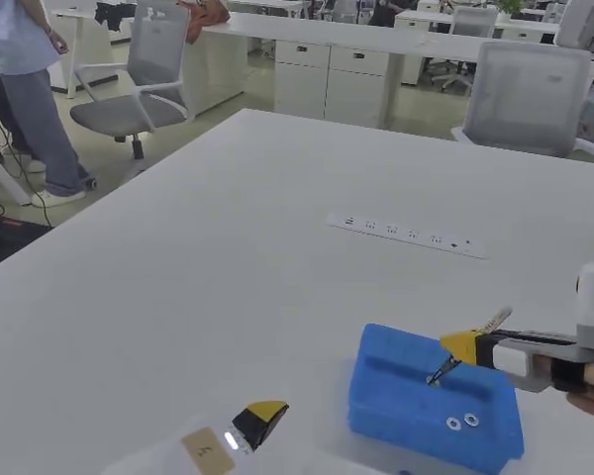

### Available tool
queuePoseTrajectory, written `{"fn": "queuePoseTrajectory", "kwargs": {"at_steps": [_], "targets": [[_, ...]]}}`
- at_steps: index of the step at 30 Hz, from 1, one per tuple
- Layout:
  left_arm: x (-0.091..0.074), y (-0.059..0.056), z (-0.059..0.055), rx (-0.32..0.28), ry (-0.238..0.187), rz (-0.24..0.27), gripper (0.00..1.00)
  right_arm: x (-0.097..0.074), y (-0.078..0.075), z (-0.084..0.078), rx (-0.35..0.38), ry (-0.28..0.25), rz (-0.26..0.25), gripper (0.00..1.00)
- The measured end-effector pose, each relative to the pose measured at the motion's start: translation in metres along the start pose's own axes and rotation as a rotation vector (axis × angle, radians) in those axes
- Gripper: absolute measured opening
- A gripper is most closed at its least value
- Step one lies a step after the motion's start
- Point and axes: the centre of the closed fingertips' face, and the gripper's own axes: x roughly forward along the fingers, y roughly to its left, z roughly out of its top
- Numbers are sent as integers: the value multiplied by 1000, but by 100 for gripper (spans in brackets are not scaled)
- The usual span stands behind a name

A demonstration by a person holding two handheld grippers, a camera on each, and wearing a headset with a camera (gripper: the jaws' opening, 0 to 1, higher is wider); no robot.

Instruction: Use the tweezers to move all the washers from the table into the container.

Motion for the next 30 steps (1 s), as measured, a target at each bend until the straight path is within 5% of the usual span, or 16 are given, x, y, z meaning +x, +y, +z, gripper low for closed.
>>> {"fn": "queuePoseTrajectory", "kwargs": {"at_steps": [22,30], "targets": [[0,0,-1,-1,4,-2,87,21,-7,-38,-101,174,-22,3],[0,0,-1,-2,4,-4,87,16,-3,-33,-160,154,-36,4]]}}
